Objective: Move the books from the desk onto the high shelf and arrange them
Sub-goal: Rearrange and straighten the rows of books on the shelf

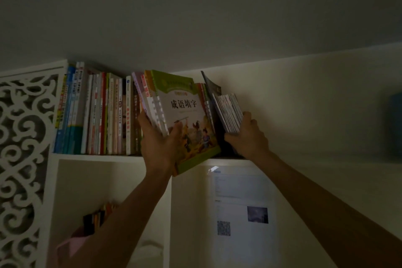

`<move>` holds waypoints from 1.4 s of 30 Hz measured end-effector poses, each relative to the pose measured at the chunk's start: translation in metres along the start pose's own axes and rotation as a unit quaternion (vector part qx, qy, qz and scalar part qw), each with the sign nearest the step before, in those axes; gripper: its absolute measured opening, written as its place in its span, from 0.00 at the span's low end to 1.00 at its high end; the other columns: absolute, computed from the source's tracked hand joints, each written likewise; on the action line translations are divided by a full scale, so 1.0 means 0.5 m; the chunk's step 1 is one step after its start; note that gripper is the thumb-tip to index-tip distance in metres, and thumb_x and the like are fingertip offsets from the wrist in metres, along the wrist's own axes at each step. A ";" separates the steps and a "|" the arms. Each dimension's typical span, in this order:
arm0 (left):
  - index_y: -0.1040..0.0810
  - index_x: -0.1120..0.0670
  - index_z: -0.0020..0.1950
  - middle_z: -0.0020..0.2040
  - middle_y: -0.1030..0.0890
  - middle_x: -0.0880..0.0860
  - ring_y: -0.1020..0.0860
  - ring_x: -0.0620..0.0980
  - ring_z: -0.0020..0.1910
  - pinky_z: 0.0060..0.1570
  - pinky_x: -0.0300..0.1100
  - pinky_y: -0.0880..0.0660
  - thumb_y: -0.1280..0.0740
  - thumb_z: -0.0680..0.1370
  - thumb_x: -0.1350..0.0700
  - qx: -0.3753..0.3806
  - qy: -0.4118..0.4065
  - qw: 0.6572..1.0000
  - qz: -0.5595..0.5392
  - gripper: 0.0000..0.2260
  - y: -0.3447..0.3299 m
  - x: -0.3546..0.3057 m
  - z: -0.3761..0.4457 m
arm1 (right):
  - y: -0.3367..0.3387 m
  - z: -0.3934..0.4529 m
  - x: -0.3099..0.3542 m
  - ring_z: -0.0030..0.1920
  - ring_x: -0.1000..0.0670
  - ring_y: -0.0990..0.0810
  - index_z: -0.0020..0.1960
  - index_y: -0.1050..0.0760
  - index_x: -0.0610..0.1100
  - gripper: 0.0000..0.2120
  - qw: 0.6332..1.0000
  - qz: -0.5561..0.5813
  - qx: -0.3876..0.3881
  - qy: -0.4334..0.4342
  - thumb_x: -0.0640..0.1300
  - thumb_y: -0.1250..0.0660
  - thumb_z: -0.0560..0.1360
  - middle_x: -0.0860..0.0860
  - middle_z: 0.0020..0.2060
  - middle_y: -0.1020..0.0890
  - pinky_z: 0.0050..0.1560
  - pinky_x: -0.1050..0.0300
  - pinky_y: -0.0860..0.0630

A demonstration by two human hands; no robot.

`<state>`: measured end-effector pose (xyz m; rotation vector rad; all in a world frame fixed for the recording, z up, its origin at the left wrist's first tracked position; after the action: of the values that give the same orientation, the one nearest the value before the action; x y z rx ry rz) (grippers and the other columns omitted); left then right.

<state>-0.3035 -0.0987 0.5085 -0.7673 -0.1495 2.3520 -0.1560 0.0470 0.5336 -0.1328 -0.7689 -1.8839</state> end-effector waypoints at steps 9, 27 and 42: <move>0.40 0.51 0.69 0.57 0.25 0.48 0.22 0.48 0.54 0.52 0.57 0.22 0.29 0.73 0.60 -0.003 0.008 1.000 -0.007 0.29 -0.005 0.003 0.007 | 0.004 0.034 -0.036 0.61 0.46 0.28 0.71 0.43 0.48 0.41 0.988 0.136 0.063 -0.024 0.56 0.25 0.65 0.47 0.64 0.30 0.61 0.45 0.27; 0.43 0.48 0.73 0.65 0.26 0.50 0.24 0.48 0.59 0.55 0.56 0.23 0.29 0.73 0.60 -0.016 0.026 0.998 -0.053 0.33 0.008 0.006 -0.003 | -0.004 0.042 -0.047 0.63 0.42 0.27 0.71 0.39 0.44 0.44 0.921 0.353 0.070 -0.147 0.40 0.21 0.62 0.41 0.66 0.30 0.61 0.43 0.26; 0.41 0.48 0.71 0.60 0.26 0.46 0.23 0.46 0.57 0.53 0.54 0.22 0.30 0.73 0.61 -0.016 0.026 0.997 -0.075 0.31 0.029 -0.018 -0.011 | -0.006 0.019 0.011 0.51 0.40 0.23 0.72 0.46 0.41 0.36 0.997 -0.047 -0.045 -0.040 0.49 0.30 0.72 0.40 0.57 0.27 0.41 0.54 0.29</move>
<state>-0.3028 -0.1159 0.5039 -0.8041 -0.2141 2.1897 -0.1632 0.0487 0.5418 -0.2333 -0.7550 -2.0141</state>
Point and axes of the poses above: each hand's wrist, its own z-axis towards the middle knuckle, its own y-axis out of the back of the hand, x = y × z, the point moved 2 cm from there along z, towards the middle knuckle
